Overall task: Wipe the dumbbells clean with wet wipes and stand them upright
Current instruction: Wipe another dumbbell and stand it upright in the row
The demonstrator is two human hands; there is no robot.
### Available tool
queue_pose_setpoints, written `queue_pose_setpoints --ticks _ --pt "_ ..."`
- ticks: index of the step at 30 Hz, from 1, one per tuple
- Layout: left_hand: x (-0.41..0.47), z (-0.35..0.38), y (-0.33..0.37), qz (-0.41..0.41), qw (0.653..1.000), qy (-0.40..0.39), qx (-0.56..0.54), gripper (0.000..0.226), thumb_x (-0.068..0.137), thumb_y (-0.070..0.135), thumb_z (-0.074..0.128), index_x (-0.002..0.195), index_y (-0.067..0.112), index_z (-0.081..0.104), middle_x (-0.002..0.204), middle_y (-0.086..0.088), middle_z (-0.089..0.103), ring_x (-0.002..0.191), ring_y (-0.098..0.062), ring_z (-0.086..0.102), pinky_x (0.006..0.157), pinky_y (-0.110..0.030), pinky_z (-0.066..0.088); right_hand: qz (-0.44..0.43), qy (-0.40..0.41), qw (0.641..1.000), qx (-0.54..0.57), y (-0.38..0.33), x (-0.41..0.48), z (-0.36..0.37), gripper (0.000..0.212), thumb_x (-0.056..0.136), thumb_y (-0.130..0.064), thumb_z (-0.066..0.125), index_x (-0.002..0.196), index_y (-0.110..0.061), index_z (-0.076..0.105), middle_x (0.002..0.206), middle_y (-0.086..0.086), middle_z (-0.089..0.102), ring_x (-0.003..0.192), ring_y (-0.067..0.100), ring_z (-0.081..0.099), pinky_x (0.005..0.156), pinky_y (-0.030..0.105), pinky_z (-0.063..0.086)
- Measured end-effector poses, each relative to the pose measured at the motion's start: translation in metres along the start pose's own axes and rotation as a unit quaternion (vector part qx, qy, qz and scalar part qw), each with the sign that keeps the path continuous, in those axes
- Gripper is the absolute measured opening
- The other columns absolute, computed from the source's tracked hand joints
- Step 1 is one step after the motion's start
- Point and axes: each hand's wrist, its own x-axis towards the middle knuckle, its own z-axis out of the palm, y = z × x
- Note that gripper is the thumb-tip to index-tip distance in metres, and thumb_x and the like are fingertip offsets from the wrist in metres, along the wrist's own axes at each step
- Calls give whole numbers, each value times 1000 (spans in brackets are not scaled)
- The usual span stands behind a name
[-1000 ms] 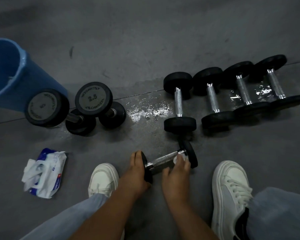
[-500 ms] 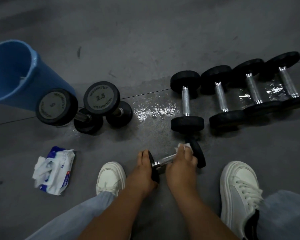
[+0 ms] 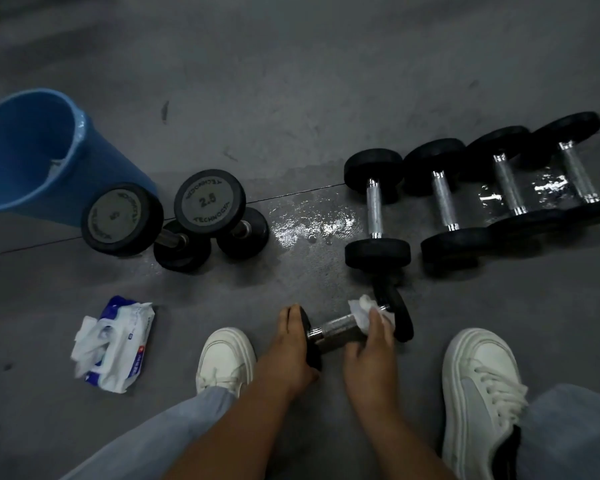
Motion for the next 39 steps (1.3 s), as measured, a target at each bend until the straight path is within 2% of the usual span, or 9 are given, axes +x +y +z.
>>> queue_pose_setpoints --ticks 3,7,9,12,19,22,26,34,39 --pt "1 -1 1 1 1000 -2 1 122 69 20 82 155 20 -5 163 5 -10 130 -29 49 96 -36 47 137 23 986 90 3 -6 7 35 77 0 55 113 0 55 120 22 55 114 32 51 100 22 37" --pt "1 1 0 3 1000 4 2 121 69 20 82 155 19 -3 163 3 -8 132 -30 46 100 -35 45 284 -7 932 225 -3 37 -2 12 88 2 54 83 -9 57 75 3 57 75 22 54 63 19 43" --pt "2 0 0 0 1000 -2 -4 121 70 20 82 155 19 -4 164 4 -10 134 -30 45 101 -35 45 281 6 934 219 -11 29 -3 16 89 1 51 101 -4 61 86 7 63 80 22 57 69 15 46" --pt "4 0 -2 2 1000 -7 -9 125 67 20 82 155 20 -6 163 6 -11 131 -30 48 101 -38 46 257 30 955 146 -23 12 6 47 81 -13 52 125 4 54 120 19 59 113 32 56 102 36 42" --pt "4 4 -4 21 1000 8 -21 117 73 23 78 155 17 -4 163 3 -7 126 -31 52 95 -38 48 2 21 999 -27 -55 22 1 64 84 -4 50 145 1 31 148 14 32 134 26 39 109 35 37" --pt "4 4 -4 17 1000 2 -16 120 71 21 79 155 19 -6 163 5 -10 130 -30 49 98 -38 47 16 -30 993 -117 -39 17 1 68 84 -6 49 148 -2 27 151 8 28 138 25 33 110 33 34" --pt "4 5 -5 9 1000 -2 -18 122 70 20 80 155 20 -7 164 5 -9 134 -28 45 101 -37 46 -24 -38 993 -112 -29 0 -1 64 84 -1 46 146 -4 32 152 5 30 140 19 29 111 21 25" --pt "3 3 -3 33 999 14 -14 119 71 26 81 155 16 -3 161 2 -2 132 -27 46 100 -38 46 -4 -52 990 -128 -40 7 3 56 88 -7 49 142 -4 37 150 7 31 137 21 33 110 26 31" --pt "-1 1 -1 20 1000 4 -7 118 74 21 77 155 19 -8 163 3 -9 135 -27 44 102 -38 45 94 -87 992 -22 -19 30 0 9 88 -10 60 93 -9 68 122 13 61 114 27 58 96 22 41"
